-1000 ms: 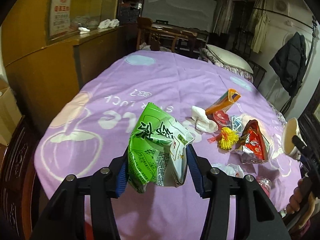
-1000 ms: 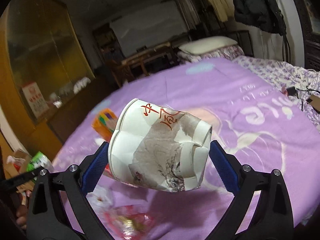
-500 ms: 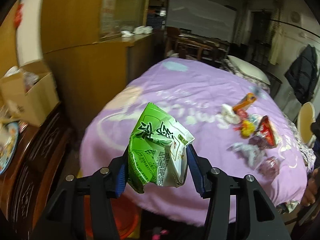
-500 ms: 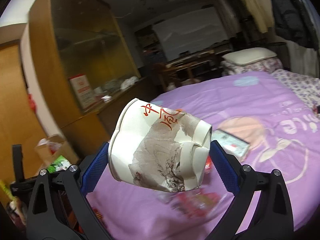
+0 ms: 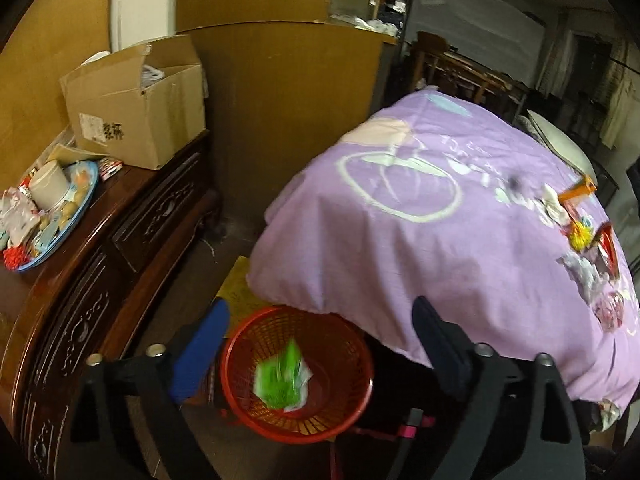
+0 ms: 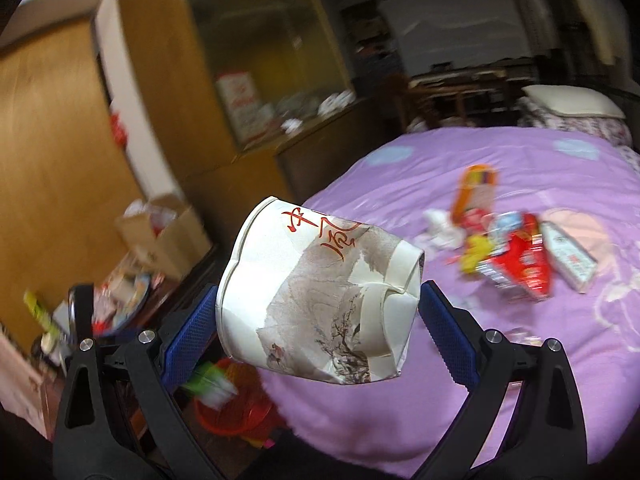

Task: Collect trash
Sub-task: 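Drop the green bag into the red wastebasket with the left tool while the right tool drops the cup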

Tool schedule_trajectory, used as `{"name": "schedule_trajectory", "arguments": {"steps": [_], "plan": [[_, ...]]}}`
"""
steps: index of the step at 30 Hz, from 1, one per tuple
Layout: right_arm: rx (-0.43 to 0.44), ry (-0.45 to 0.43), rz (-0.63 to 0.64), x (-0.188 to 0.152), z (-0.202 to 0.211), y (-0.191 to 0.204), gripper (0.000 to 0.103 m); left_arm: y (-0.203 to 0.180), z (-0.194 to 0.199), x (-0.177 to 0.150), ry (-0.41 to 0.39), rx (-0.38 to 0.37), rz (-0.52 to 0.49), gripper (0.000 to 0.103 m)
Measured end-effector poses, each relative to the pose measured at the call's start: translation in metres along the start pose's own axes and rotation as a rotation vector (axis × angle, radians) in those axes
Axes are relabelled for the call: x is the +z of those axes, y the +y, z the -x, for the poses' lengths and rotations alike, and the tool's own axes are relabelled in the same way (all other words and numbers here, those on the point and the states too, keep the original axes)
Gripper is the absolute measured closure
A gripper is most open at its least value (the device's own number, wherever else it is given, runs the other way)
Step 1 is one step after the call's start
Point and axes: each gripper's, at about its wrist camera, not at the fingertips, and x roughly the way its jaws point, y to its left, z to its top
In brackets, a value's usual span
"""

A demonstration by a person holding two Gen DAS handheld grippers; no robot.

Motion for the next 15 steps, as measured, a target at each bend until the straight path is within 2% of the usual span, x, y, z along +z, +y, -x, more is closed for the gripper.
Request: {"name": "schedule_trajectory", "arguments": {"steps": [3,9,15], "plan": [[0.047,0.076,0.066,-0.006,-0.025,0.031,0.009,0.014,0.002,0.002,-0.029,0.029,0.024,0.006],[0.145,0.249,0.182,-0.023,-0.083,0.091,0.009,0.054,0.0,-0.002,-0.067,0.16,0.08,0.006],[0.22,0.398,0.285,-0.045,-0.146,0.147,0.008,0.092,-0.018,-0.012,-0.042,0.226,0.147,0.006]]}}
